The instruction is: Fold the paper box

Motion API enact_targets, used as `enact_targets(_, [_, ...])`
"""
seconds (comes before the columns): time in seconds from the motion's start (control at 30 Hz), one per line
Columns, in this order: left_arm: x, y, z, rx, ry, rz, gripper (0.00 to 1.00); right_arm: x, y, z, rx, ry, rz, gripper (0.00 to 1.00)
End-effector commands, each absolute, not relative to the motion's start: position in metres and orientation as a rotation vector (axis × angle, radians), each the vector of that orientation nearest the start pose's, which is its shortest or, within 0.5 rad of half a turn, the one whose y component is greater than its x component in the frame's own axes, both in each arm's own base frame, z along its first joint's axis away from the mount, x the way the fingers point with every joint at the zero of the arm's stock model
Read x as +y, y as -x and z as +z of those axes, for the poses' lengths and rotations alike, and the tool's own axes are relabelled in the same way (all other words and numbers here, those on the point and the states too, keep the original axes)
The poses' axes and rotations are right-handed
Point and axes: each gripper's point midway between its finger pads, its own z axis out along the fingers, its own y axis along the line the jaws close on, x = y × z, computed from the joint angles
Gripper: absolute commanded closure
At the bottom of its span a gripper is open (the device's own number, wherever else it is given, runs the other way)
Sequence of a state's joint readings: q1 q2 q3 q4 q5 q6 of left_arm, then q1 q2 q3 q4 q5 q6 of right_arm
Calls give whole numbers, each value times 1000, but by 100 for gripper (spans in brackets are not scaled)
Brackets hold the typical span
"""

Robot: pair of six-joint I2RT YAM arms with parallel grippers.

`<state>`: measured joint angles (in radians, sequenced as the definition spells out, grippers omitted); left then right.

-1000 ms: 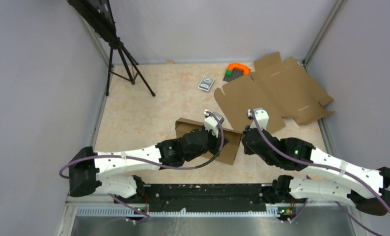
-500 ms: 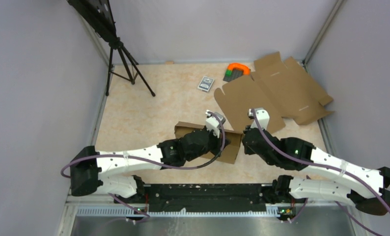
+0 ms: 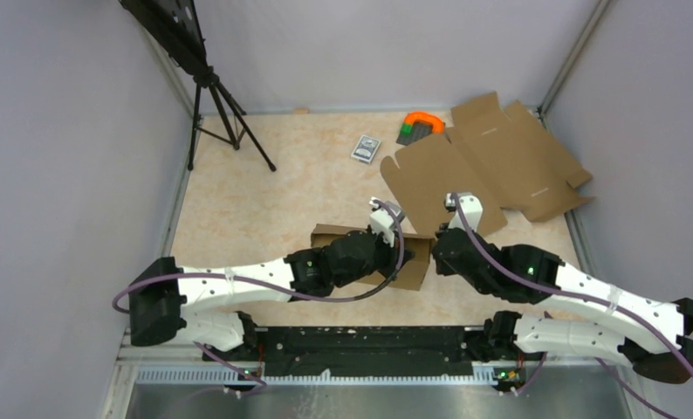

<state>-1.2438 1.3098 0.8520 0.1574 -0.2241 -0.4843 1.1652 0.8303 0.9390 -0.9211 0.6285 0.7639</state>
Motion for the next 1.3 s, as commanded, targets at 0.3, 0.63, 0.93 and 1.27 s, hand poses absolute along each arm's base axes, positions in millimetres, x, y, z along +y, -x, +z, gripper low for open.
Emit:
enact_targets(0.3, [-400,-147,188,1956,-636,-939,100,176,-160,236,2152,91,422,100])
enact_targets(0.63, [-403,-146,188,1960,-643,-935,100,180,-160,236,2172,112,413,100])
enact_targets(0.93, [-403,-145,186,1967,-648,-931,100,180,-159,242,2178,111,415,100])
enact_targets(1.27, [-403,-145,184,1976,-653,-921,100,183,-161,248,2178,110,419,100])
